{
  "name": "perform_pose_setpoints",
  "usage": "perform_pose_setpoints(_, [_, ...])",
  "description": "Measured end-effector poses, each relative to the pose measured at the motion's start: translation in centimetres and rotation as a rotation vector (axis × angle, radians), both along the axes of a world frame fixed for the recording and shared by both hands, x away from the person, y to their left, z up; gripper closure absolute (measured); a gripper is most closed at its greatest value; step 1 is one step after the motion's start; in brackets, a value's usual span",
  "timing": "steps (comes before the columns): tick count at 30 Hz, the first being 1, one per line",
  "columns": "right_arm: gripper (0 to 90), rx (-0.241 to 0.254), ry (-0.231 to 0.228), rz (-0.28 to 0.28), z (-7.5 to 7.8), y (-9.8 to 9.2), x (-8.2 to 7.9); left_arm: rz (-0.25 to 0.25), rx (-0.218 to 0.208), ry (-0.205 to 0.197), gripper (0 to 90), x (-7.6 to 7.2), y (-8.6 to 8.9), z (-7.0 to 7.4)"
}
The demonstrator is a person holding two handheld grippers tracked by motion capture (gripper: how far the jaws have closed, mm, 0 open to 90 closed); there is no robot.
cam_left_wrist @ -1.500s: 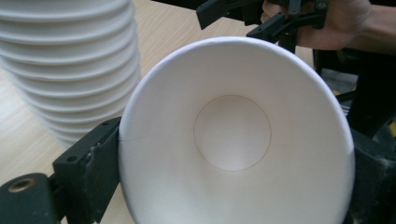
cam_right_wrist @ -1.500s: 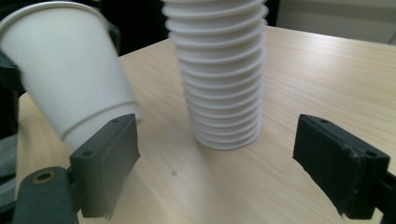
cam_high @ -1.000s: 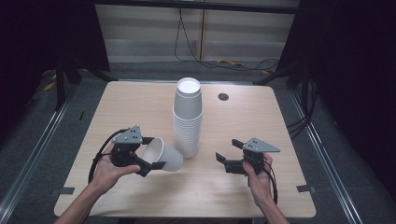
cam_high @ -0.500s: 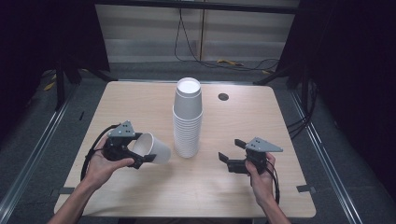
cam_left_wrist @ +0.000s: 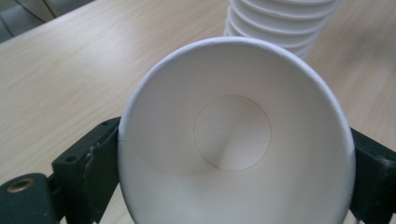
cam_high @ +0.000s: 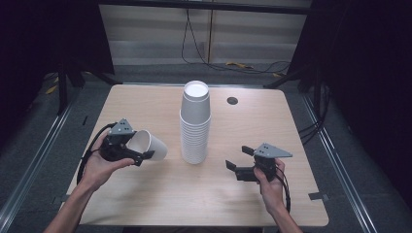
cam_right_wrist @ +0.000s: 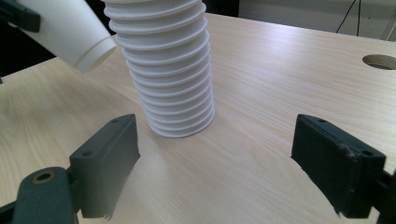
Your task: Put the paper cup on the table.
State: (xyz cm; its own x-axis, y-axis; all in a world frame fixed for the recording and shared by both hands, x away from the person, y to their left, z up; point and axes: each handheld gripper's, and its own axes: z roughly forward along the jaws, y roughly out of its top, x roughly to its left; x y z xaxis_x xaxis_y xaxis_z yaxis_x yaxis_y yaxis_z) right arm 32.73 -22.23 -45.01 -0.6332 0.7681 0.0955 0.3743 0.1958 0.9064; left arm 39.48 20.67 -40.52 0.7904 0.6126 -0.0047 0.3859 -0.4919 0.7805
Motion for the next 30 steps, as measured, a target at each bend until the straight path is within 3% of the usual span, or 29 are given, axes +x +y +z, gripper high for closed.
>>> perform_pose_setpoints(4, [15.0, -0.003, -0.004, 0.009, 0.0, 0.2, -0.1, 0.008, 0.028, -0.002, 7.9, 0.7, 0.1, 0.2])
perform_pose_setpoints(5, [15.0, -0.003, -0.005, 0.009, 0.0, 0.2, 0.0, 0.012, 0.053, -0.002, 8.0, 1.0, 0.1, 0.2])
perform_pose_setpoints(11, [14.8, -0.003, -0.003, 0.022, 0.0, 0.3, 0.1, 0.01, 0.117, 0.027, 8.1, 1.8, -0.8, -0.5])
perform_pose_setpoints(15, [14.8, -0.013, 0.004, 0.026, 0.0, 0.6, 0.1, 0.015, 0.17, 0.049, 8.0, 3.1, -1.6, -0.8])
perform_pose_setpoints(19, [14.5, -0.016, 0.001, 0.033, 0.0, 0.8, 0.1, 0.04, 0.172, 0.08, 7.6, 4.1, -1.9, -1.0])
perform_pose_setpoints(20, [14.5, -0.017, 0.004, 0.033, 0.0, 0.8, 0.1, 0.045, 0.199, 0.084, 7.6, 4.5, -2.2, -1.2])
perform_pose_setpoints(22, [14.3, -0.02, 0.013, 0.032, -0.1, 0.7, 0.2, 0.048, 0.211, 0.098, 7.5, 4.8, -2.3, -1.5])
perform_pose_setpoints(30, [14.1, -0.018, 0.026, 0.036, -0.2, 0.8, 0.4, 0.04, 0.231, 0.095, 6.4, 5.7, -2.8, -2.6])
